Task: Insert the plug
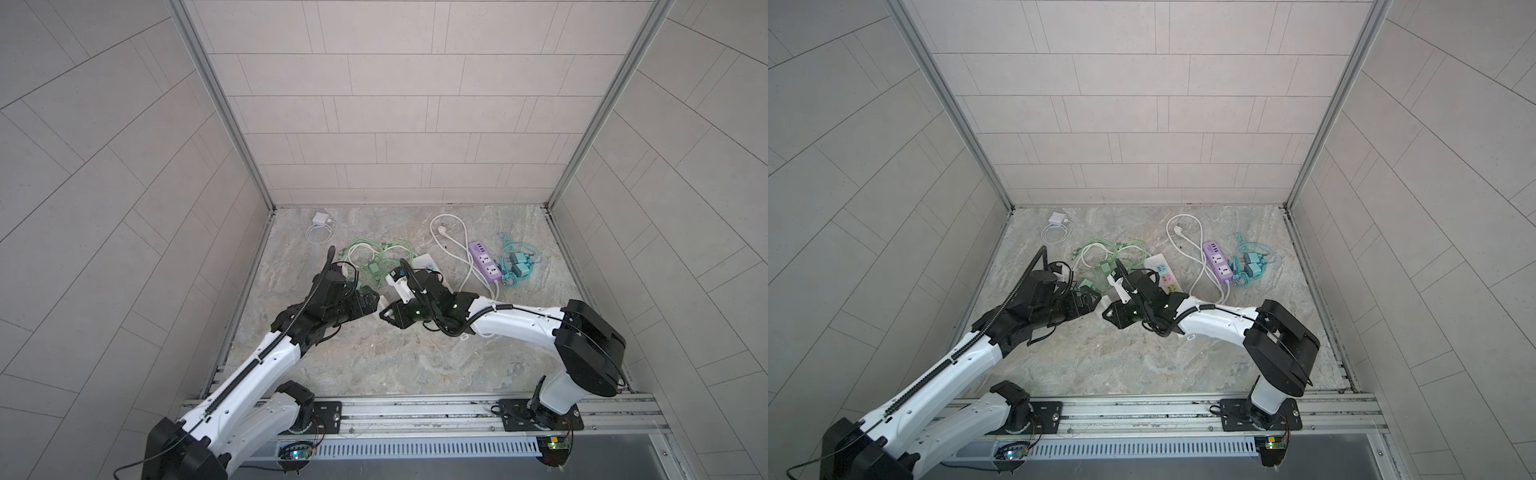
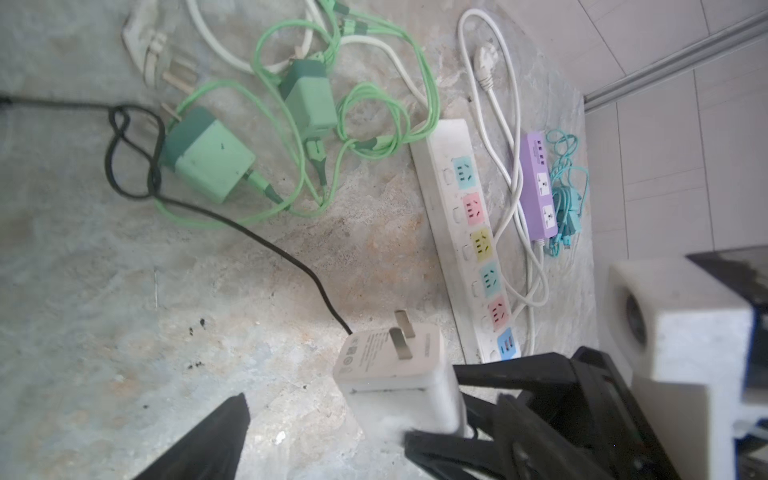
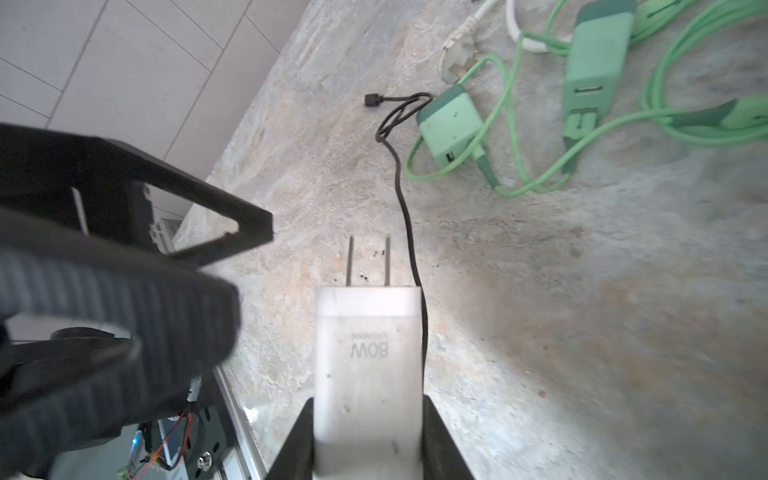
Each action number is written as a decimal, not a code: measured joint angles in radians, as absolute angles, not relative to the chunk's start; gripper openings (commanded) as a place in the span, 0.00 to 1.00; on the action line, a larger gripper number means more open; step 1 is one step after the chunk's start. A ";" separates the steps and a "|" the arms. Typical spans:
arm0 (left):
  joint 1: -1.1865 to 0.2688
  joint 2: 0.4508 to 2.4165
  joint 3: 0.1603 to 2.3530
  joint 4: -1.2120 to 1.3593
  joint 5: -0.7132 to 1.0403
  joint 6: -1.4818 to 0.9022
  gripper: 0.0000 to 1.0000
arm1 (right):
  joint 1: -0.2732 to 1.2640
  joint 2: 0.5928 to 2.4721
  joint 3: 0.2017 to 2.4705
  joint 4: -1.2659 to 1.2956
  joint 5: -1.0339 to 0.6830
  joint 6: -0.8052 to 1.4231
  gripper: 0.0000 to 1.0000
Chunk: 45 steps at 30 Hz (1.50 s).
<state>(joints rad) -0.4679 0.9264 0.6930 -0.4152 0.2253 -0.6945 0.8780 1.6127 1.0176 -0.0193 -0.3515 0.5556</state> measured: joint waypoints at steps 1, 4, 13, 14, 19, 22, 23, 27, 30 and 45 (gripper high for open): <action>-0.468 0.926 0.699 -0.414 0.220 -0.662 1.00 | 0.866 1.608 1.035 -0.064 -0.354 0.537 0.28; -0.471 0.924 0.696 -0.375 0.216 -0.538 1.00 | 0.822 1.606 1.084 -0.184 -0.370 0.491 0.28; -0.520 0.875 0.455 0.040 0.165 -0.237 1.00 | 0.700 1.608 1.218 -0.486 -0.430 0.382 0.29; -0.521 0.894 0.455 0.074 0.165 -0.209 1.00 | 0.695 1.610 1.238 -0.516 -0.434 0.371 0.29; -0.582 0.975 0.443 0.246 0.186 -0.019 1.00 | 0.691 1.629 1.325 -0.633 -0.455 0.327 0.29; -0.670 0.994 0.409 0.321 0.183 0.150 1.00 | 0.690 1.657 1.375 -0.709 -0.464 0.298 0.29; -0.685 1.000 0.402 0.334 0.189 0.190 1.00 | 0.689 1.667 1.390 -0.733 -0.465 0.288 0.29; -0.717 1.032 0.379 0.393 0.191 0.367 1.00 | 0.686 1.702 1.438 -0.809 -0.467 0.255 0.29; -0.733 1.054 0.371 0.427 0.178 0.470 0.99 | 0.686 1.713 1.443 -0.846 -0.478 0.238 0.29; -0.836 1.203 0.363 0.528 0.139 0.762 0.90 | 0.686 1.715 1.437 -0.903 -0.533 0.189 0.29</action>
